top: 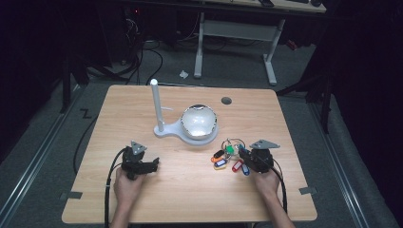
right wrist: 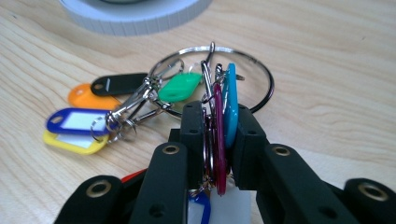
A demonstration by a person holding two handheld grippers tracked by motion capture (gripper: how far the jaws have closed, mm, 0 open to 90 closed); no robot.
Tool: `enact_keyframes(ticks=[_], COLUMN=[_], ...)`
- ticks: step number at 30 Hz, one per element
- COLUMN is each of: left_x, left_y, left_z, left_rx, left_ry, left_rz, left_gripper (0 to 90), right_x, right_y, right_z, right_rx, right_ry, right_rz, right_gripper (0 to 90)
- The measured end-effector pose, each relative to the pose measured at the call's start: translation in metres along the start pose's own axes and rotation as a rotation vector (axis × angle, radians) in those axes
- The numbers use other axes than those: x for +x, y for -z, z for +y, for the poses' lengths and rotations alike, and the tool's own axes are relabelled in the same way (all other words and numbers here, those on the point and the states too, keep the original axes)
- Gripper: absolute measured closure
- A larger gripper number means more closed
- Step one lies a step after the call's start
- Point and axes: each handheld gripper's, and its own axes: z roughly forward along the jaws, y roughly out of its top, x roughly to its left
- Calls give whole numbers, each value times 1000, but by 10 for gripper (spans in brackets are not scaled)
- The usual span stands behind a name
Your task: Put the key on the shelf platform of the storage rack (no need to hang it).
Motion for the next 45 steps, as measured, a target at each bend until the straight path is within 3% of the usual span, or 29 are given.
enact_keyframes(ticks=[7,26,45], left_x=[0,0,0], left_y=[0,0,0], left_z=[0,0,0], left_rx=[0,0,1], left_ry=[-1,-1,-2], left_rz=[-1,-1,-2], left_gripper=[172,172,172], right_x=[-7,-20,-17], right_y=[22,53,91], right_z=[12,37,80], right_rx=[-81,-144,-218], right_ry=[-14,-40,19], right_rz=[23,82,138], right_gripper=[780,780,780])
